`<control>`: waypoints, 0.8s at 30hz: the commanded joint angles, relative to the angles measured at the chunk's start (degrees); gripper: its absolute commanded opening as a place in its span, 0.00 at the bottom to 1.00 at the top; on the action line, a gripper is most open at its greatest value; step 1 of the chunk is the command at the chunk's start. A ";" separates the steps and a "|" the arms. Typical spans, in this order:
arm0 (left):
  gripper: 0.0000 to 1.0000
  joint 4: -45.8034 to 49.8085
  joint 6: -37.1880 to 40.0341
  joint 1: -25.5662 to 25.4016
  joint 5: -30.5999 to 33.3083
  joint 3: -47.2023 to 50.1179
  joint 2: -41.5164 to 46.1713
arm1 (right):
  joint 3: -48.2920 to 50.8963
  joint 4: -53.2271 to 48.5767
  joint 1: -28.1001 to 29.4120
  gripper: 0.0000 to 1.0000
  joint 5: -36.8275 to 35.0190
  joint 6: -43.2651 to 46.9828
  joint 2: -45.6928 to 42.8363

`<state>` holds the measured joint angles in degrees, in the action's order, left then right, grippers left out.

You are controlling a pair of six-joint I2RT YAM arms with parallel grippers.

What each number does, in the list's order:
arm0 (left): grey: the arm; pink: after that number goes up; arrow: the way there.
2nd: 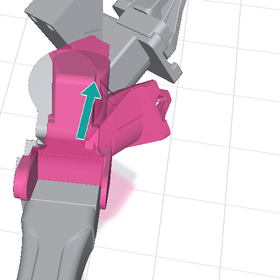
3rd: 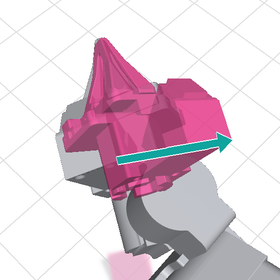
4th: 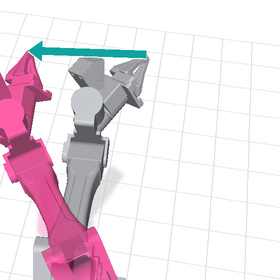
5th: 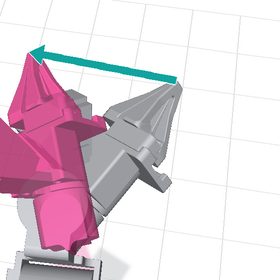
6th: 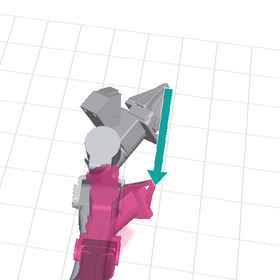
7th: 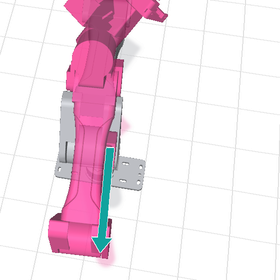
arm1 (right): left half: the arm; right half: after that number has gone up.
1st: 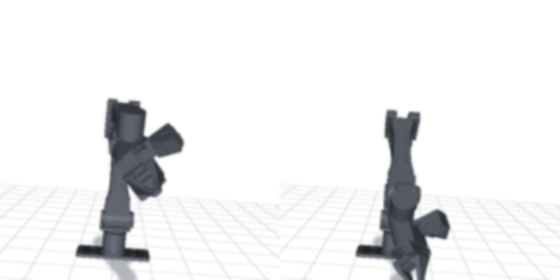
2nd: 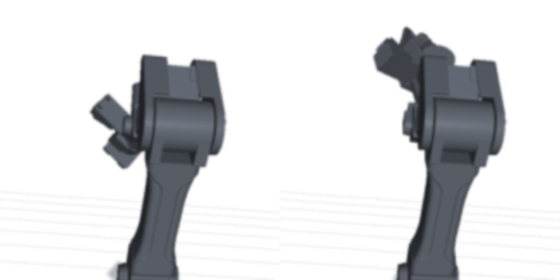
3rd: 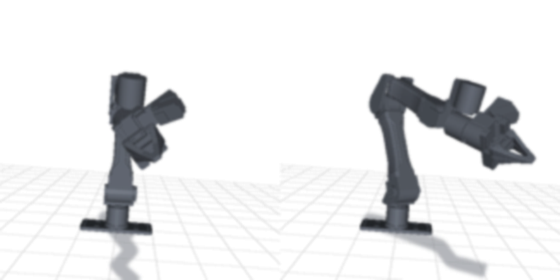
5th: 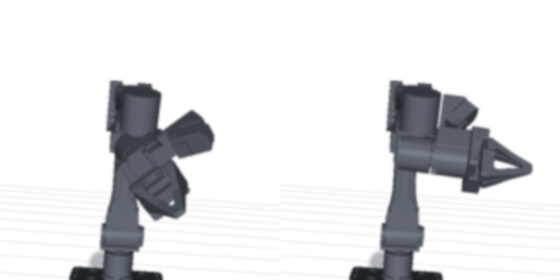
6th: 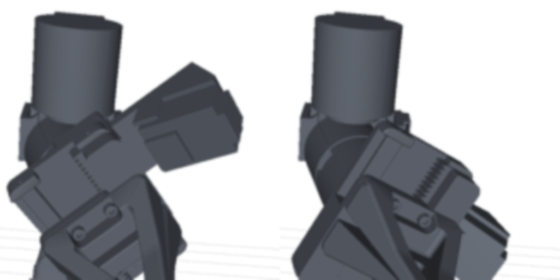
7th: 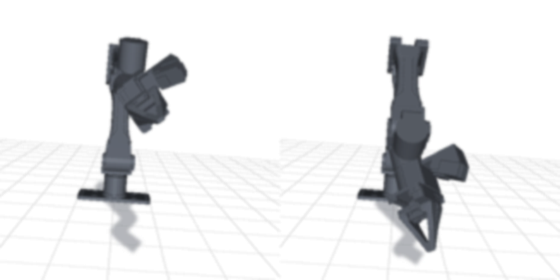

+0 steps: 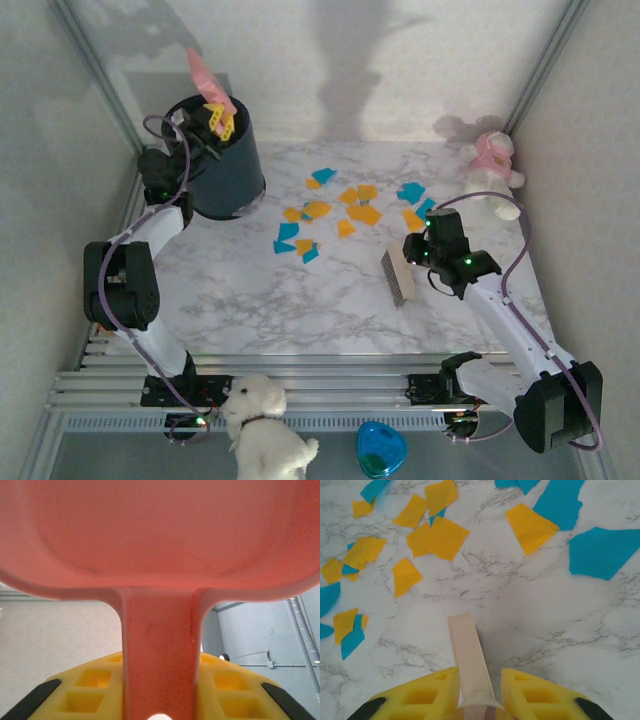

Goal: Sweep away the paper scraps from the table

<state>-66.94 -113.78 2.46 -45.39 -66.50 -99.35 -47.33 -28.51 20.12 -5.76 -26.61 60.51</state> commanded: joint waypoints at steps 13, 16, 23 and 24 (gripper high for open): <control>0.00 43.33 33.44 -0.51 -4.47 -13.40 5.74 | -1.58 1.33 -0.33 0.00 1.76 -0.26 -0.27; 0.00 57.36 45.16 -1.42 -3.91 -19.00 5.52 | -1.66 2.25 -0.34 0.00 2.00 -0.36 -0.43; 0.00 84.71 73.16 -5.32 2.34 -31.60 4.67 | -1.82 4.56 -0.34 0.00 4.58 -1.56 -0.05; 0.00 87.51 76.46 -6.12 3.48 -32.90 4.67 | -1.86 5.11 -0.34 0.00 5.17 -1.97 -0.03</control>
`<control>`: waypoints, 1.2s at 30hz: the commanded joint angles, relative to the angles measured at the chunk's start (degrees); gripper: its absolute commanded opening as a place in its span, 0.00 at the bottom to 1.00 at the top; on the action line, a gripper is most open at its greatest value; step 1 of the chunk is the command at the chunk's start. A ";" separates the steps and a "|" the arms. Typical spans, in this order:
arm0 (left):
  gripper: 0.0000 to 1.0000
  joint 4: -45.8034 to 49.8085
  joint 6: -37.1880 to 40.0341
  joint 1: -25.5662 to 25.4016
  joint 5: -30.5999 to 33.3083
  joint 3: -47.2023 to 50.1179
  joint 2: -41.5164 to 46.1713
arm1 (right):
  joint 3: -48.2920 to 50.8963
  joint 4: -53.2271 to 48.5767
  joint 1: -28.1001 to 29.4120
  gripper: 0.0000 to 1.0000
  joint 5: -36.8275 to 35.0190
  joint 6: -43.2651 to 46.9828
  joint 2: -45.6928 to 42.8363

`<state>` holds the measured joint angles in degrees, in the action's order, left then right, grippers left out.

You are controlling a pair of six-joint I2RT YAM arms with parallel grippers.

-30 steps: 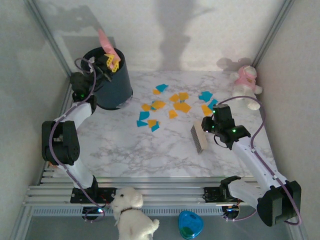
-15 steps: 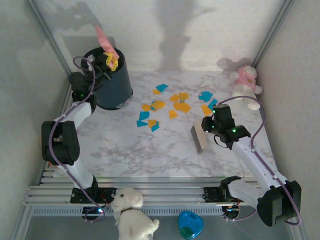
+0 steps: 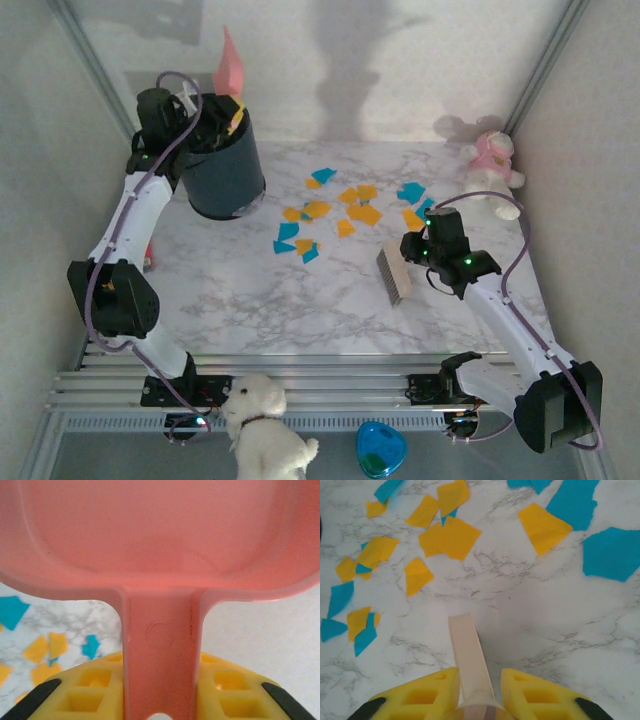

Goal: Sweep away the paper scraps from the table

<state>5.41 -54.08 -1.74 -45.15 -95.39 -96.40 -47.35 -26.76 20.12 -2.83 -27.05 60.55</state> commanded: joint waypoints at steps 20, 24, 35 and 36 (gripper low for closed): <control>0.00 32.07 46.94 -16.67 28.89 6.31 15.72 | -8.77 16.64 1.14 0.00 19.00 -7.77 12.98; 0.00 33.25 48.47 -17.98 30.82 10.06 18.83 | -12.53 19.27 3.18 0.00 21.02 -8.60 17.95; 0.00 32.12 48.81 -18.73 34.54 16.95 25.37 | -26.95 22.75 9.31 0.00 23.23 -10.12 35.70; 0.00 32.03 48.81 -18.81 34.47 17.48 25.84 | -28.47 22.95 9.63 0.00 23.30 -10.42 37.34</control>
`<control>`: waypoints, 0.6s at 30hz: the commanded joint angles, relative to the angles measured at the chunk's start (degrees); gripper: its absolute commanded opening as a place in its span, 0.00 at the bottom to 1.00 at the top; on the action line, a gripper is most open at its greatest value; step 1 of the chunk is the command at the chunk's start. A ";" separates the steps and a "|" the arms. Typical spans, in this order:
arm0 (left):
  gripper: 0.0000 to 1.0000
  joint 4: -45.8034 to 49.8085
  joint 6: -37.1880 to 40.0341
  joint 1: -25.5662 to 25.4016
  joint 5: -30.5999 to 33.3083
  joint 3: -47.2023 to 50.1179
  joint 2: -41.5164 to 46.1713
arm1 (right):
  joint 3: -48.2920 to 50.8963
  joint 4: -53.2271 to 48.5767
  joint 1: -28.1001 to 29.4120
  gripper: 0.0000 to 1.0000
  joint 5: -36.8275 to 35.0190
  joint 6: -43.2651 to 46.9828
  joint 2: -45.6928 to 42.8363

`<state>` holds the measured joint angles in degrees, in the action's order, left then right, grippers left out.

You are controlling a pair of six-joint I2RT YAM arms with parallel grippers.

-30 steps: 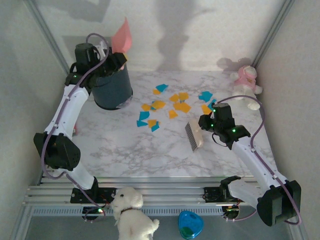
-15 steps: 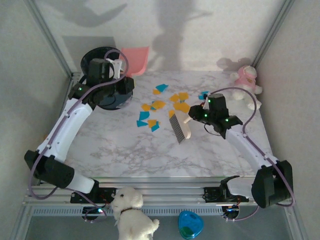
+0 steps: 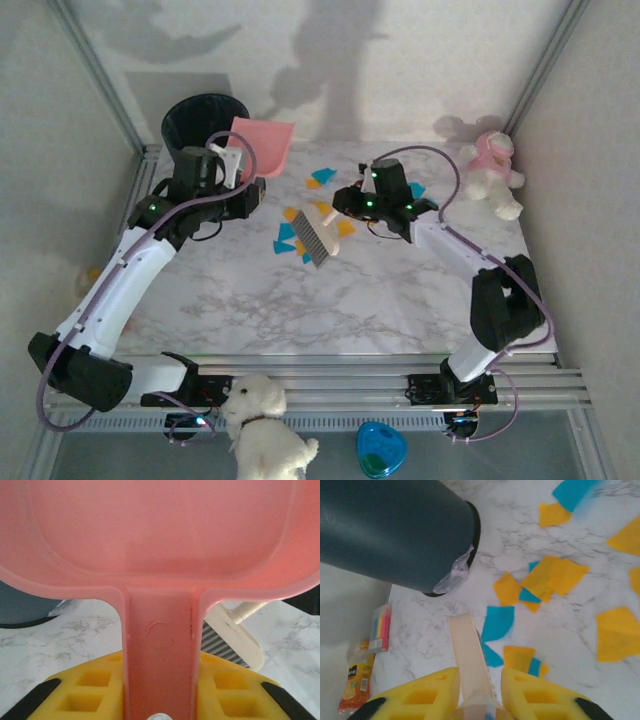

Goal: Sweep away the paper scraps from the table

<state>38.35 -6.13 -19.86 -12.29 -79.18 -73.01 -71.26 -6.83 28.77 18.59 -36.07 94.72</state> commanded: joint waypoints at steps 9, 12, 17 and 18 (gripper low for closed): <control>0.00 -0.40 0.51 -0.69 1.97 3.04 3.84 | -14.60 5.73 2.22 0.00 4.45 -6.45 16.39; 0.00 -0.47 0.58 -0.71 1.92 3.34 4.00 | -16.88 4.95 2.54 0.00 3.74 -7.54 19.34; 0.00 -0.55 0.68 -0.69 1.48 3.84 3.93 | -18.55 1.91 2.61 0.00 0.15 -7.83 21.97; 0.00 -0.48 0.66 -0.71 1.40 4.01 4.00 | -18.77 1.02 2.69 0.00 -0.53 -7.62 22.16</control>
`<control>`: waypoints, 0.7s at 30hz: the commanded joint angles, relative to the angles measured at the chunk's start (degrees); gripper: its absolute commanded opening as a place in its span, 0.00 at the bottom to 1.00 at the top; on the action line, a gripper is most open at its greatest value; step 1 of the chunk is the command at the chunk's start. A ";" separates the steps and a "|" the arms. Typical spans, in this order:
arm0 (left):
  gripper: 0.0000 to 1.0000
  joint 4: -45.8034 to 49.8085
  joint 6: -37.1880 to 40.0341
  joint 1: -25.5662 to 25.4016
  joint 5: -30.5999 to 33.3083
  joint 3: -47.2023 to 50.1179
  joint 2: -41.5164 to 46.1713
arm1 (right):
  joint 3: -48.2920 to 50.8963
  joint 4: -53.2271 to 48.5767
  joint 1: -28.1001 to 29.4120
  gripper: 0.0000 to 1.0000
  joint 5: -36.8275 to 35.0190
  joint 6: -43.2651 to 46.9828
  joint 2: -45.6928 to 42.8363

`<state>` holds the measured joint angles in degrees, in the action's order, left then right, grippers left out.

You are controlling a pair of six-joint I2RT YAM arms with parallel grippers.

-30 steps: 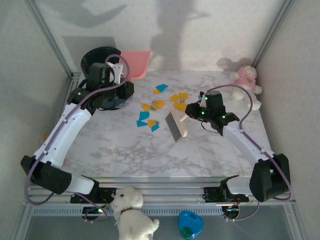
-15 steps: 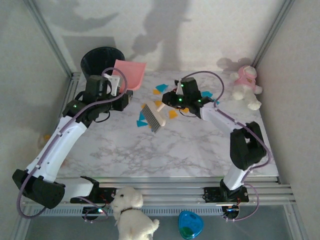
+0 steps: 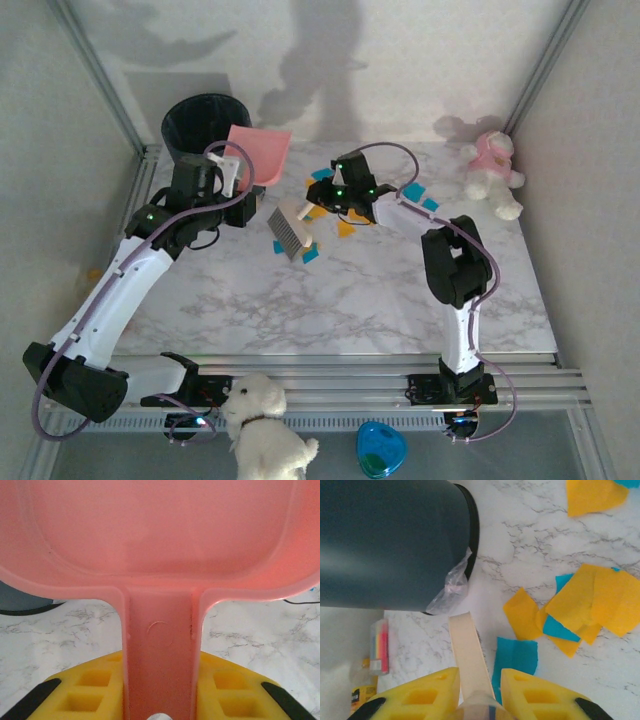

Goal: Sweep away the paper scraps from the table

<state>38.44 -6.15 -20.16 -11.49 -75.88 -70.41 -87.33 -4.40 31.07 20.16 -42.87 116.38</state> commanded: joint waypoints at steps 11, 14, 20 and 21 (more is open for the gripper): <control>0.00 -0.47 1.52 -0.50 -1.31 1.56 1.42 | 3.67 -10.36 0.01 0.00 -12.79 6.18 -5.55; 0.00 -0.38 1.96 -0.84 -1.60 1.83 1.42 | 6.60 -11.94 -0.12 0.00 -15.87 8.13 -8.46; 0.00 -0.58 2.88 -2.00 -1.89 2.33 1.33 | 11.44 -14.83 -0.29 0.00 -21.57 11.54 -14.10; 0.00 -0.62 2.90 -2.20 -1.87 2.33 1.25 | 12.21 -15.18 -0.31 0.00 -22.67 11.81 -15.05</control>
<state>38.48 -4.62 -21.50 -12.40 -74.04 -70.41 -77.49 -15.25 31.00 3.79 -34.79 104.07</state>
